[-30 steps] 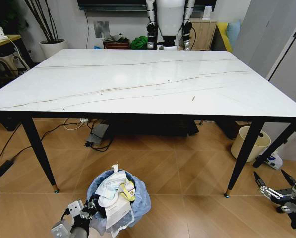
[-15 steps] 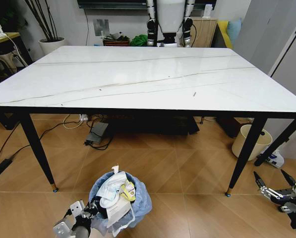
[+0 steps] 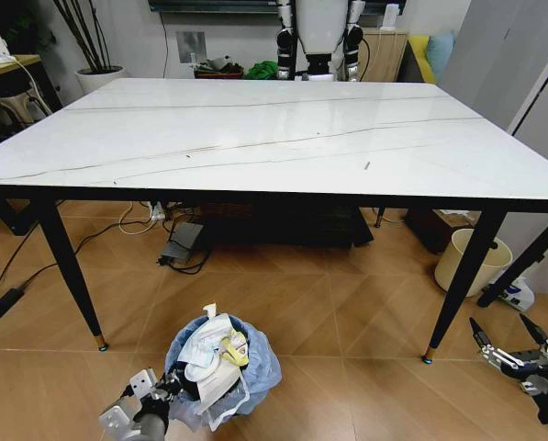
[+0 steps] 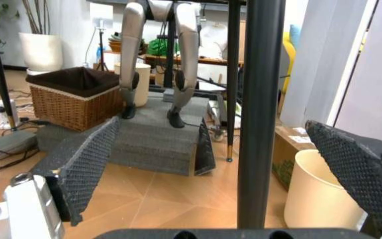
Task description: Pick up the trash bin and place the trash from the table into it.
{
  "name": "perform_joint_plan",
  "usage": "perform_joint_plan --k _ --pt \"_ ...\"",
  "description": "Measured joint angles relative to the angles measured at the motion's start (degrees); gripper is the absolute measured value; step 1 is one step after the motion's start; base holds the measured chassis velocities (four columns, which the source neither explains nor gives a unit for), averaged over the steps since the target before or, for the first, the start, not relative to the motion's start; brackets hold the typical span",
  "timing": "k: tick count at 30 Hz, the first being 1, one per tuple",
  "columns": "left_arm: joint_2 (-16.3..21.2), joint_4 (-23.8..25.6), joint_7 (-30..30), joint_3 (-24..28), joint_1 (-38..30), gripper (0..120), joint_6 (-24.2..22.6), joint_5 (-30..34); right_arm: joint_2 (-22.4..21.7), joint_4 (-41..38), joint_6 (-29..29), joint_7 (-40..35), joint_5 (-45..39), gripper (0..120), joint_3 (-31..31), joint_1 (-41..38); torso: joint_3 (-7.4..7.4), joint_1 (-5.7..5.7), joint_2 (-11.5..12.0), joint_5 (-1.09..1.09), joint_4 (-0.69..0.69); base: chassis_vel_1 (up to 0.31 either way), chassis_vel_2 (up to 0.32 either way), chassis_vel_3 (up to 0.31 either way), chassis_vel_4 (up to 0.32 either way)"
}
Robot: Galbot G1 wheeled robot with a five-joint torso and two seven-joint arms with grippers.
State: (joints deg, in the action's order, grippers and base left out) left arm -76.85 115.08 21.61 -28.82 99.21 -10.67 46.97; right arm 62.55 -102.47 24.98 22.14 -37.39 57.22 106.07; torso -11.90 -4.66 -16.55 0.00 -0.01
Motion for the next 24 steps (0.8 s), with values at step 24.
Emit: perform_joint_plan --k 24 --pt "-0.6 1.2 -0.5 0.3 0.4 0 0.3 -2.2 0.0 0.0 0.0 0.0 0.0 100 0.0 0.0 4.12 1.39 5.5 0.00 0.00 0.000 0.000 0.000 0.000"
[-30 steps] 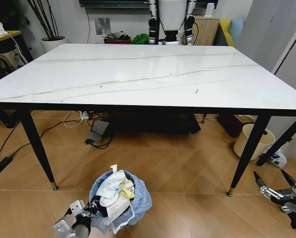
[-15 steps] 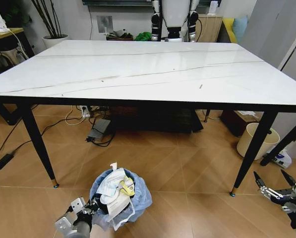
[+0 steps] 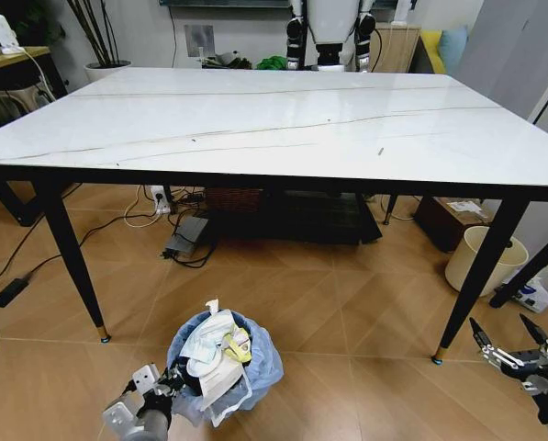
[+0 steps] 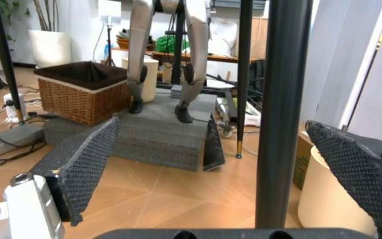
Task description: Pick up the trash bin and place the trash from the table into it.
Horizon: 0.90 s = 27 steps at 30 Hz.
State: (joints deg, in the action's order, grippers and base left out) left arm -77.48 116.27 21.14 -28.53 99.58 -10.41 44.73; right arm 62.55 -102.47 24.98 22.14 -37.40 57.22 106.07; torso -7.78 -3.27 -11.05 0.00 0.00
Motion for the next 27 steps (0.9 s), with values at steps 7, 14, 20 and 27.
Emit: perform_joint_plan --k 7,14,20,27 --pt "0.1 0.3 -1.1 0.0 0.2 0 0.4 -1.2 0.0 0.0 0.0 0.0 0.0 100 0.0 0.0 1.16 0.34 1.5 0.00 0.00 0.000 0.000 0.000 0.000" --pt "0.9 0.1 -3.5 0.0 0.4 0 1.3 -5.9 0.0 0.0 0.0 0.0 0.0 100 0.0 0.0 2.30 0.62 2.9 0.00 0.00 0.000 0.000 0.000 0.000" --pt "1.5 0.0 -3.7 0.0 0.1 0 1.4 -6.1 0.0 0.0 0.0 0.0 0.0 100 0.0 0.0 3.46 0.80 4.2 0.00 -0.01 0.000 0.000 0.000 0.000" --pt "1.6 0.0 -3.4 0.2 0.0 0 1.7 -6.1 0.0 0.0 0.0 0.0 0.0 100 0.0 0.0 4.97 0.99 5.9 0.00 -0.01 0.000 0.000 0.000 0.000"
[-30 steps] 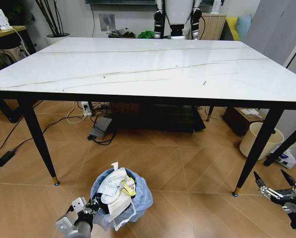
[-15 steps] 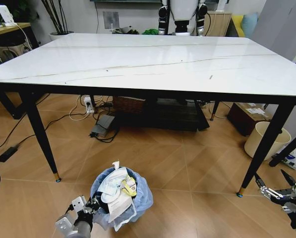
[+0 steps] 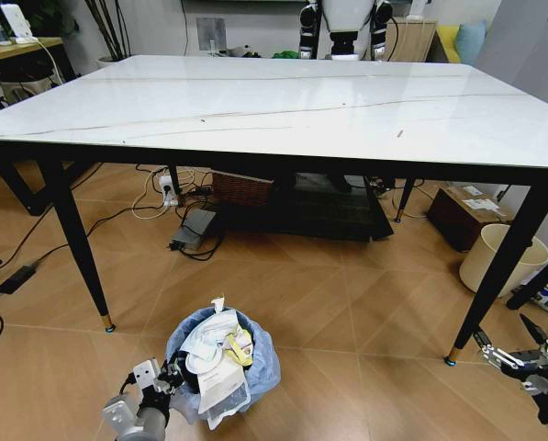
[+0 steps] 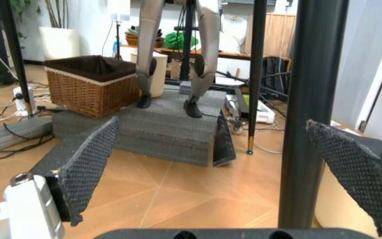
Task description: Pick up the trash bin and place the trash from the table into it.
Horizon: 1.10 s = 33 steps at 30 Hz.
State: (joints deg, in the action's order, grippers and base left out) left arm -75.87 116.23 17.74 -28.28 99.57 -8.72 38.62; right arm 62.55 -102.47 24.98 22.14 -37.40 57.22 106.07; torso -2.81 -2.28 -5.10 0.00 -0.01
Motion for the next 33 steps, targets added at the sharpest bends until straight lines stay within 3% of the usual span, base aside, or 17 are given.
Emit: perform_joint_plan --k 14,33 --pt "-0.1 -0.2 0.7 0.1 0.2 0 0.7 -1.3 0.0 0.0 0.0 0.0 0.0 100 0.0 0.0 2.84 0.17 3.0 0.00 0.00 0.000 0.000 0.000 0.000" --pt "-0.5 -1.3 1.0 1.0 -1.7 0 1.5 -1.2 0.0 0.0 0.0 0.0 0.0 100 0.0 0.0 2.86 0.39 3.6 0.00 0.00 0.000 0.000 0.000 0.000"
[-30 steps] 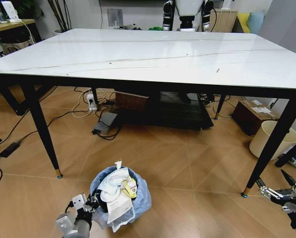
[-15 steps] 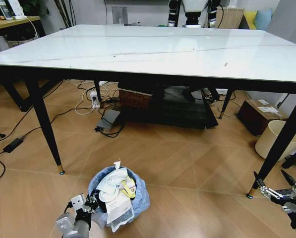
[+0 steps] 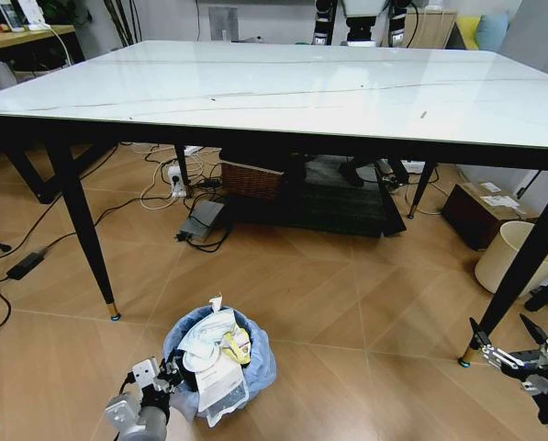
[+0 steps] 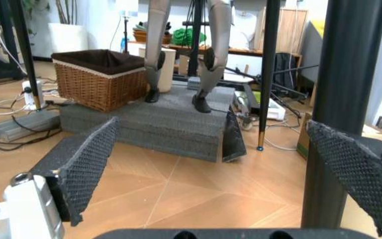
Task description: Pick up the trash bin and place the trash from the table into it.
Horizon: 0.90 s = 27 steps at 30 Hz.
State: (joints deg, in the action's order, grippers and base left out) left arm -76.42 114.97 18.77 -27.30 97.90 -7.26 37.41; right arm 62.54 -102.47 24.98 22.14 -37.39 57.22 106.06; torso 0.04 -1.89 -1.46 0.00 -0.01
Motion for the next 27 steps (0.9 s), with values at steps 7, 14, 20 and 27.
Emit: perform_joint_plan --k 7,14,20,27 --pt "-0.8 -0.2 0.0 0.9 -1.2 0 -0.4 2.0 0.0 0.0 0.0 0.0 0.0 100 0.0 0.0 0.00 -0.03 -0.2 0.00 0.00 0.000 0.000 0.000 0.000" --pt "-1.3 -0.6 0.4 1.3 -2.0 0 -1.6 4.6 0.0 0.0 0.0 0.0 0.0 100 0.0 0.0 0.00 -0.05 -0.3 0.00 0.00 0.000 0.000 0.000 0.000" --pt "-1.9 -1.8 1.5 1.6 -3.2 0 -2.7 5.8 0.0 0.0 0.0 0.0 0.0 100 0.0 0.0 0.00 -0.06 -0.3 0.00 0.00 0.000 0.000 0.000 0.000" --pt "-3.0 -2.8 2.7 2.2 -4.3 0 -3.5 7.1 0.0 0.0 0.0 0.0 0.0 100 0.0 0.0 0.00 -0.07 -0.4 0.00 0.00 0.000 0.000 0.000 0.000"
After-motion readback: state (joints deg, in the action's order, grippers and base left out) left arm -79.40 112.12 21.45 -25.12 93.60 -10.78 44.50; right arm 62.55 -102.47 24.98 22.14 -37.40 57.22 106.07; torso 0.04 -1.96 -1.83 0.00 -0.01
